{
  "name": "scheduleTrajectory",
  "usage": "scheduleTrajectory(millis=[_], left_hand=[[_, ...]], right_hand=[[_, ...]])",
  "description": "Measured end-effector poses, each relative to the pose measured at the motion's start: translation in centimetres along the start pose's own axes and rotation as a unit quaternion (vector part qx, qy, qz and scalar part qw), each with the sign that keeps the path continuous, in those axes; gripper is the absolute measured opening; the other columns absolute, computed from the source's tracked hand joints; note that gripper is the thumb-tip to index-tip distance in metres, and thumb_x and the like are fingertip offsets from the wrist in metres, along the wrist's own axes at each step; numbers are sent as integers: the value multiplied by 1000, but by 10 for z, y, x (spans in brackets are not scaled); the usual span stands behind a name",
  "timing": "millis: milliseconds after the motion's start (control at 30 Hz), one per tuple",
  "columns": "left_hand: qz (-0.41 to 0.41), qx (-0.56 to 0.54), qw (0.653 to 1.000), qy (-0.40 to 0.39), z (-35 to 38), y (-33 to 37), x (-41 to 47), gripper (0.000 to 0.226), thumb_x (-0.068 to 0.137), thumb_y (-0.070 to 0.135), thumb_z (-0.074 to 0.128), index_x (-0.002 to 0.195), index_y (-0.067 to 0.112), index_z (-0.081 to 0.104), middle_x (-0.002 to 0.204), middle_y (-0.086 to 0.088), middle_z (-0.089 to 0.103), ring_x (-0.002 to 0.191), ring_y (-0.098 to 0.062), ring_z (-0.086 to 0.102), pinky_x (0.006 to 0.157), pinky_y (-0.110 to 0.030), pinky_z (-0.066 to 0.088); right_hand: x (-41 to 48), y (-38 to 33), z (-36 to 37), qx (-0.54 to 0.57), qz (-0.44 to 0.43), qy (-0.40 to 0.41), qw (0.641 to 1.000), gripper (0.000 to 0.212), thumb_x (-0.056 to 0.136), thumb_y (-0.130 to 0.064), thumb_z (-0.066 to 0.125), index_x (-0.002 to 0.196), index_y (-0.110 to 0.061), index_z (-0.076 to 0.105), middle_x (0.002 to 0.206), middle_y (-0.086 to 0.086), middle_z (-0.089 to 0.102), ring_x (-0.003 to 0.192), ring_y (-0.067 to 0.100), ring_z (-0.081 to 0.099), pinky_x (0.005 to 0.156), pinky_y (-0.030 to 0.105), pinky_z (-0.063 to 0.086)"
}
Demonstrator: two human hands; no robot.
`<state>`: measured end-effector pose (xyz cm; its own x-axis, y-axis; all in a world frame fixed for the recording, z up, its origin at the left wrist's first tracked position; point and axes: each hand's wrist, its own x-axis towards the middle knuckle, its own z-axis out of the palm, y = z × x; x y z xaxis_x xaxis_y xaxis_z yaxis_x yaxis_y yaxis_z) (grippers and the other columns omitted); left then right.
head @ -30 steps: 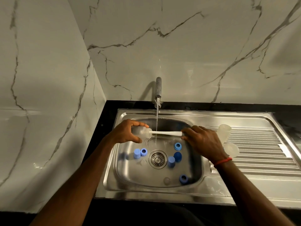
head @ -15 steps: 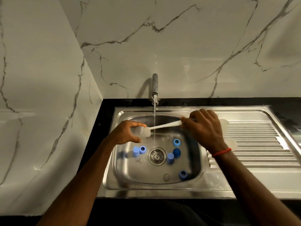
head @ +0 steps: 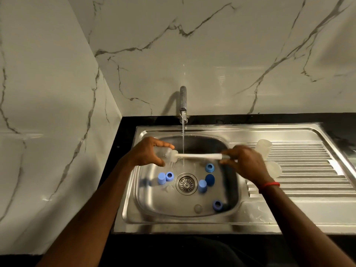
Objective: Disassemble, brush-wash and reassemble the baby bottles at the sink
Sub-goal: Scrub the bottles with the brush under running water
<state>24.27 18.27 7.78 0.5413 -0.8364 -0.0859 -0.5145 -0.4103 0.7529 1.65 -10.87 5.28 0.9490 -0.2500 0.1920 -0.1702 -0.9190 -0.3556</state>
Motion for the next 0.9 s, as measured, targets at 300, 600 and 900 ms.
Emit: scheduleTrajectory(millis=[300, 600, 900], left_hand=[[78, 80, 992, 66, 9, -6, 1, 68, 52, -1, 90, 116, 17, 75, 116, 12, 68, 103, 15, 57, 89, -2, 39], [14, 38, 990, 132, 14, -29, -8, 64, 59, 18, 95, 115, 34, 69, 114, 15, 70, 106, -1, 64, 94, -23, 52], [-99, -24, 981, 167, 44, -41, 13, 60, 61, 18, 94, 110, 31, 61, 108, 12, 66, 96, -10, 62, 77, -16, 48]], right_hand=[[-12, -38, 1, -47, -29, -70, 996, 51, 101, -59, 33, 99, -22, 69, 72, -2, 66, 59, 12, 62, 55, 26, 53], [-12, -21, -15, 137, 85, -155, 975, 51, 85, -70, 47, 81, -26, 71, 66, -4, 66, 60, 8, 62, 63, 23, 55], [-30, 9, -28, -139, -16, 178, 974, 25, 88, -48, 70, 103, -28, 76, 81, -4, 67, 75, 21, 59, 60, 30, 43]])
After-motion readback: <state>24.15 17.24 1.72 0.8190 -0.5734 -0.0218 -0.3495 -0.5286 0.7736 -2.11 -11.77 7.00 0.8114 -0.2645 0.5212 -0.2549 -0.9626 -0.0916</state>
